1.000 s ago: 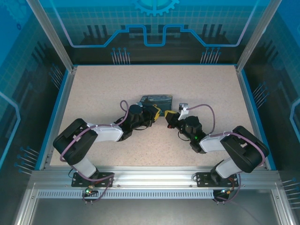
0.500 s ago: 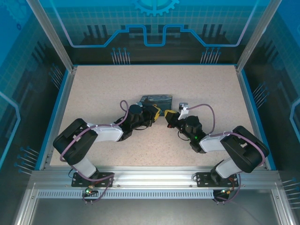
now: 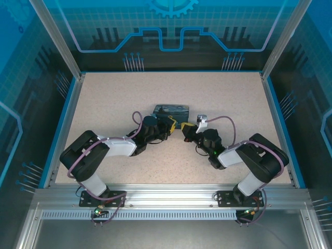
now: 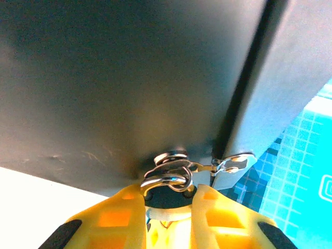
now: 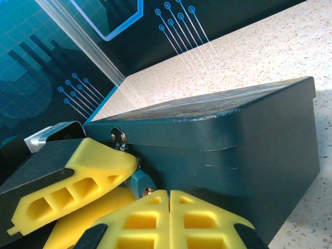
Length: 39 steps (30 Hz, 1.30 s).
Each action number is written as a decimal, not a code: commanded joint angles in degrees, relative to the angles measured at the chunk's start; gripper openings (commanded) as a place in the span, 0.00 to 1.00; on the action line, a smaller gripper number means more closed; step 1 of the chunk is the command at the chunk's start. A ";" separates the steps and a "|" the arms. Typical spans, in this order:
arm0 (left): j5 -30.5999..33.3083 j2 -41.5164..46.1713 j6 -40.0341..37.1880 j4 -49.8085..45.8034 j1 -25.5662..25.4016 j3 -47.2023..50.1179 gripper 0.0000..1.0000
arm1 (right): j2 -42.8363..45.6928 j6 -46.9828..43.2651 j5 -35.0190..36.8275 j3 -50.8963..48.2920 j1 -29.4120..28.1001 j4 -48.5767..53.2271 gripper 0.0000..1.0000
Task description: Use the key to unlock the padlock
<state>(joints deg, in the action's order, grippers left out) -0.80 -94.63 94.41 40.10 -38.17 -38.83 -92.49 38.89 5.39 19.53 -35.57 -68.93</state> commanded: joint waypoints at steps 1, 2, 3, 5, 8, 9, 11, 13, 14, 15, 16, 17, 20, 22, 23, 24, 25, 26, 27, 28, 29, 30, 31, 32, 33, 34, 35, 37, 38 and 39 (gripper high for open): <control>-2.54 1.02 0.80 6.40 -0.62 -1.42 0.00 | -1.81 0.83 -2.12 0.55 -0.11 -0.51 0.00; -2.54 1.00 0.80 6.42 -0.54 -1.42 0.00 | -1.98 0.82 -2.30 0.72 -0.12 -0.21 0.00; -2.45 1.00 0.86 6.43 -0.56 -1.42 0.00 | -2.04 0.73 -2.46 0.77 -0.18 -0.12 0.00; -2.59 1.03 0.79 6.40 -0.55 -1.51 0.00 | -2.38 0.91 -2.62 0.62 -0.19 -0.07 0.00; -2.54 1.11 0.63 6.33 -0.50 -1.73 0.00 | -2.92 1.22 -2.58 0.19 -0.20 -0.23 0.00; -2.55 1.11 0.58 6.30 -0.52 -1.78 0.00 | -3.09 1.33 -2.74 0.08 -0.16 -0.33 0.00; -2.47 1.11 0.55 6.31 -0.49 -1.78 0.00 | -3.52 1.51 -3.08 0.09 -0.26 -0.34 0.00; -2.40 1.10 0.61 6.31 -0.50 -1.84 0.00 | -3.97 1.51 -3.36 0.05 -0.46 -0.46 0.00; -2.37 1.20 0.55 6.27 -0.45 -1.86 0.00 | -4.17 1.62 -3.37 0.00 -0.52 -0.42 0.00; -2.37 1.28 0.51 6.23 -0.45 -1.86 0.00 | -4.25 1.62 -3.37 -0.10 -0.56 -0.42 0.00; -2.32 1.33 0.35 6.17 -0.45 -1.88 0.00 | -4.28 1.61 -3.37 -0.24 -0.62 -0.55 0.00; -2.28 1.50 0.18 5.92 -0.45 -1.82 0.00 | -4.13 1.63 -3.34 -0.37 -0.58 -0.47 0.00; -2.10 1.86 -0.26 5.48 -0.37 -1.85 0.00 | -3.26 1.45 -3.71 -0.48 -0.64 0.92 0.00; -2.11 2.06 -0.50 5.36 -0.28 -1.75 0.00 | -2.64 1.36 -3.65 -0.81 -0.58 1.34 0.00; -2.06 2.12 -0.54 5.17 -0.25 -1.70 0.00 | -2.23 1.20 -3.59 -1.13 -0.54 1.43 0.00; -2.02 2.28 -0.68 5.03 -0.17 -1.54 0.00 | -1.69 1.18 -3.23 -1.49 -0.47 1.63 0.00; -1.93 2.55 -0.94 4.81 -0.17 -1.35 0.00 | -0.82 0.96 -2.89 -2.01 -0.23 2.13 0.00; -1.68 2.90 -1.16 4.35 -0.03 -1.04 0.00 | 0.45 0.62 -2.69 -2.55 0.09 2.87 0.00; -1.54 3.13 -1.42 4.03 0.03 -0.84 0.00 | 1.85 0.20 -2.37 -3.18 0.32 3.90 0.00; -1.42 3.52 -1.53 3.77 0.17 -0.59 0.00 | 3.71 -0.20 -1.94 -3.81 0.67 5.29 0.00; -1.40 3.73 -1.60 3.52 0.29 -0.47 0.00 | 5.81 -0.79 -1.62 -4.34 0.89 6.69 0.00; -1.36 3.74 -1.52 3.57 0.24 -0.39 0.00 | 7.42 -1.13 -1.39 -4.86 1.02 7.40 0.00; -1.38 3.76 -1.55 3.73 0.26 -0.39 0.00 | 8.98 -1.35 -1.30 -5.36 1.25 7.65 0.00; -1.55 3.70 -1.43 3.76 0.29 -0.53 0.00 | 10.47 -1.60 -1.26 -5.68 1.38 7.73 0.00; -1.70 3.57 -1.35 3.82 0.25 -0.68 0.00 | 11.52 -1.84 -1.28 -5.73 1.53 7.84 0.00; -1.90 3.46 -1.20 3.94 0.26 -0.80 0.00 | 12.39 -2.14 -1.45 -5.43 1.59 7.83 0.00; -2.01 3.36 -1.12 4.16 0.27 -0.90 0.00 | 12.89 -2.39 -1.73 -4.96 1.57 7.84 0.00; -2.19 3.16 -0.82 4.33 0.29 -1.06 0.00 | 13.13 -2.57 -2.43 -3.83 1.56 7.36 0.00; -2.28 3.17 -0.76 4.41 0.23 -1.07 0.00 | 12.96 -2.60 -2.57 -3.39 1.57 6.92 0.00; -2.28 3.13 -0.75 4.45 0.24 -1.07 0.00 | 12.73 -2.68 -2.59 -3.00 1.56 6.54 0.00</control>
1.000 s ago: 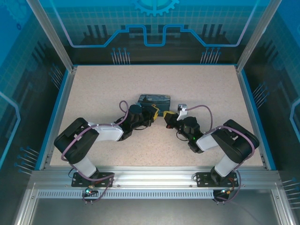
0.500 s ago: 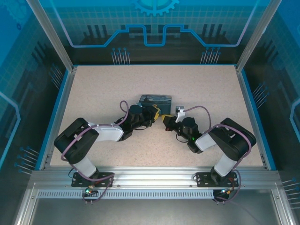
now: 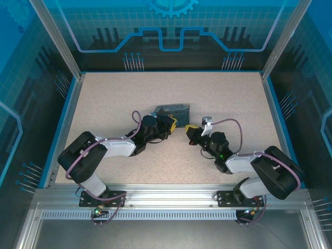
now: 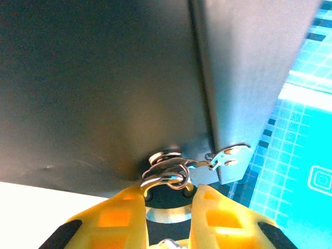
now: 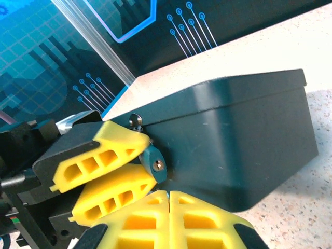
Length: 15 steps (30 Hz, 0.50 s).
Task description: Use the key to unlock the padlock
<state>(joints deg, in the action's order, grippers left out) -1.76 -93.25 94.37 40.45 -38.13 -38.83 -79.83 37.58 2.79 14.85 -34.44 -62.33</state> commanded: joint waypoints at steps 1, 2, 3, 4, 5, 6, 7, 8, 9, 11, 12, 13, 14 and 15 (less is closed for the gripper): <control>-1.32 1.71 -0.74 4.06 0.21 -1.07 0.00 | -0.27 -1.50 0.11 2.07 0.48 -0.31 0.00; -1.33 1.74 -0.68 4.09 0.18 -0.99 0.00 | -0.67 -1.63 0.03 2.43 0.51 -0.35 0.00; -1.32 1.82 -0.60 4.10 0.23 -0.97 0.00 | -1.11 -1.72 -0.10 2.73 0.46 -0.38 0.00; -1.32 1.80 -0.65 4.07 0.19 -0.90 0.00 | -1.66 -1.59 -0.19 2.90 0.49 -0.46 0.00; -1.32 1.80 -0.63 4.08 0.22 -0.90 0.00 | -2.34 -1.35 -0.24 2.95 0.50 -1.19 0.00; -1.32 1.87 -0.70 4.08 0.18 -0.90 0.00 | -2.96 -0.99 -0.29 2.82 0.52 -1.93 0.00; -1.39 1.79 -0.73 4.06 0.20 -0.90 0.00 | -3.64 -0.70 -0.40 2.81 0.45 -2.70 0.00; -1.36 1.85 -0.74 4.07 0.20 -0.98 0.00 | -4.34 -0.50 -0.58 2.88 0.50 -3.31 0.00; -1.41 1.78 -0.61 4.11 0.24 -0.98 0.00 | -4.83 -0.33 -0.76 3.15 0.50 -3.50 0.00; -1.47 1.75 -0.59 4.09 0.22 -0.96 0.00 | -5.61 -0.32 -0.94 3.58 0.45 -3.68 0.00; -1.42 1.71 -0.62 4.11 0.22 -1.00 0.00 | -5.85 -0.19 -1.02 3.66 0.43 -4.02 0.00; -1.45 1.76 -0.59 4.11 0.18 -0.96 0.00 | -6.03 -0.15 -1.02 3.83 0.42 -4.25 0.00; -1.41 1.73 -0.63 4.07 0.20 -0.93 0.00 | -6.20 -0.21 -1.11 3.93 0.43 -4.21 0.00; -1.40 1.73 -0.60 4.11 0.19 -0.92 0.00 | -6.29 -0.19 -1.25 4.09 0.43 -4.21 0.00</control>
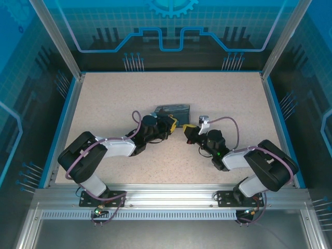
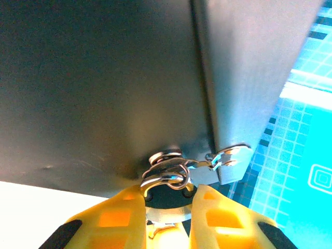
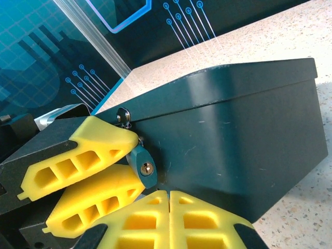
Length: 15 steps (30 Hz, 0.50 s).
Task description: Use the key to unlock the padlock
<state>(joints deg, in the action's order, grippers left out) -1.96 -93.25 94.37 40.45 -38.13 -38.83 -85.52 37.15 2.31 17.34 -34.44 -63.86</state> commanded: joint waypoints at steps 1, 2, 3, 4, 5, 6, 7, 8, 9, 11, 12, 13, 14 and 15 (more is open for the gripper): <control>-1.21 1.67 -0.59 4.11 0.25 -0.88 0.00 | -0.65 0.21 -0.81 1.73 0.42 -2.68 0.00; -1.21 1.63 -0.60 4.07 0.22 -0.93 0.00 | -0.63 0.21 -0.81 1.73 0.43 -2.68 0.00; -1.21 1.53 -0.59 4.07 0.19 -0.90 0.00 | -0.57 0.21 -0.66 1.73 0.47 -2.69 0.00; -1.32 1.50 -0.59 4.16 0.22 -0.90 0.00 | -0.45 0.12 -0.54 1.73 0.47 -2.68 0.00; -1.31 1.38 -0.50 4.21 0.22 -0.90 0.00 | -0.38 0.03 -0.59 1.73 0.42 -2.57 0.00; -1.30 1.41 -0.50 4.25 0.19 -0.89 0.00 | -0.35 0.02 -0.55 1.81 0.43 -2.30 0.00; -1.34 1.41 -0.50 4.30 0.17 -0.90 0.00 | -0.35 -0.06 -0.69 2.02 0.49 -2.24 0.00; -1.38 1.36 -0.50 4.35 0.16 -0.90 0.00 | -0.50 0.03 -0.80 2.08 0.42 -2.47 0.00; -1.44 1.32 -0.50 4.38 0.23 -0.90 0.00 | -0.66 0.11 -1.00 2.16 0.43 -2.60 0.00; -1.48 1.32 -0.50 4.42 0.17 -0.88 0.00 | -1.01 0.12 -1.16 2.43 0.44 -2.73 0.00; -1.47 1.32 -0.51 4.54 0.20 -0.89 0.00 | -1.13 0.12 -1.16 2.66 0.34 -2.67 0.00; -1.56 1.24 -0.54 4.50 0.22 -0.90 0.00 | -1.31 0.11 -1.16 2.78 0.29 -2.74 0.00; -1.60 1.23 -0.46 4.55 0.18 -0.90 0.00 | -1.48 0.12 -1.16 2.79 0.25 -2.89 0.00; -1.56 1.15 -0.43 4.64 0.20 -0.81 0.00 | -1.58 0.12 -1.16 2.98 0.25 -2.94 0.00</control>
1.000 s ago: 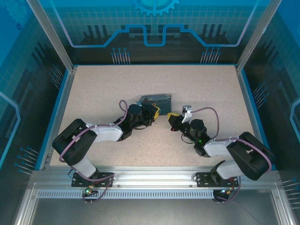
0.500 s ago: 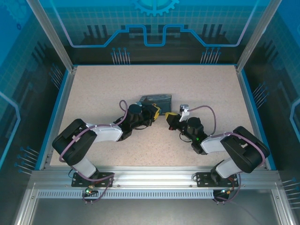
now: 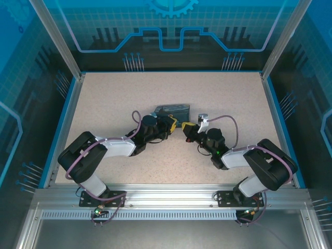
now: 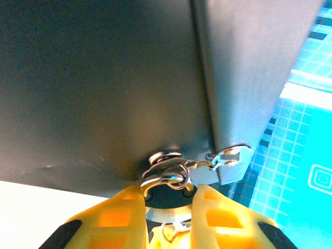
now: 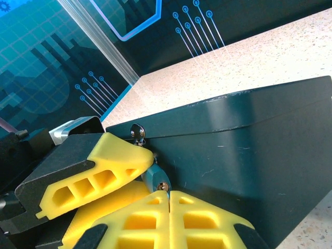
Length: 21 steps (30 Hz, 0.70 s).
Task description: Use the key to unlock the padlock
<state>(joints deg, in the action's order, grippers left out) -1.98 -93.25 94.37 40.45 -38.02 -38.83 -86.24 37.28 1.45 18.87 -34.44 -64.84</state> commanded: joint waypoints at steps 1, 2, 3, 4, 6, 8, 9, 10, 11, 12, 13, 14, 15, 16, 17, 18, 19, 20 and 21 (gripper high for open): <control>-1.63 1.08 -0.33 4.80 0.07 -0.81 0.00 | -1.08 -0.08 -0.35 1.56 0.16 -1.92 0.00; -1.63 1.06 -0.32 4.76 0.07 -0.81 0.00 | -1.28 -0.10 -0.40 1.69 0.13 -1.86 0.00; -1.71 1.06 -0.25 4.89 0.06 -0.81 0.00 | -1.47 -0.10 -0.29 1.78 0.08 -1.73 0.00; -1.63 1.01 -0.31 4.84 0.05 -0.82 0.00 | -1.64 -0.19 -0.02 1.79 0.08 -1.70 0.00; -1.64 1.13 -0.28 4.90 0.05 -0.80 0.00 | -1.96 -0.26 0.45 1.69 0.08 -1.73 0.00; -1.59 1.22 -0.38 4.79 0.00 -0.77 0.00 | -2.01 -0.51 1.08 1.66 0.09 -1.46 0.00; -1.59 1.23 -0.37 4.79 -0.02 -0.72 0.00 | -2.18 -0.54 1.32 1.61 0.08 -1.48 0.00; -1.62 1.15 -0.41 4.75 0.03 -0.70 0.00 | -2.16 -0.54 1.42 1.67 0.07 -1.43 0.00; -1.67 1.14 -0.26 4.77 -0.03 -0.73 0.00 | -2.25 -0.56 1.45 1.69 0.08 -1.56 0.00; -1.66 1.10 -0.26 4.67 0.03 -0.77 0.00 | -2.27 -0.46 1.45 1.69 0.14 -1.71 0.00; -1.63 1.07 -0.28 4.64 0.03 -0.81 0.00 | -2.27 -0.45 1.38 1.76 0.11 -1.85 0.00; -1.63 1.06 -0.26 4.65 0.04 -0.71 0.00 | -2.27 -0.49 1.43 1.88 0.11 -1.83 0.00; -1.63 0.97 -0.20 4.66 -0.03 -0.72 0.00 | -2.18 -0.53 1.53 1.84 0.08 -1.78 0.00; -1.71 0.97 -0.17 4.70 -0.01 -0.72 0.00 | -2.02 -0.54 1.58 1.81 0.11 -1.83 0.00; -1.71 0.97 -0.11 4.78 -0.01 -0.68 0.00 | -1.86 -0.60 1.72 1.88 0.24 -1.71 0.00; -1.75 0.84 -0.07 4.77 0.04 -0.72 0.00 | -1.75 -0.62 1.71 1.95 0.22 -1.69 0.00; -1.80 0.88 -0.12 4.80 -0.02 -0.72 0.00 | -1.66 -0.54 1.63 1.88 0.34 -1.69 0.00; -1.80 0.72 -0.06 4.90 0.06 -0.72 0.00 | -1.52 -0.54 1.49 1.96 0.33 -1.69 0.00; -1.85 0.71 0.02 4.98 0.00 -0.72 0.00 | -1.65 -0.54 1.23 2.04 0.35 -1.70 0.00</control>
<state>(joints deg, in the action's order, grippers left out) -1.96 -93.25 94.41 40.47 -37.82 -38.83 -87.79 37.26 2.55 19.53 -34.44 -65.19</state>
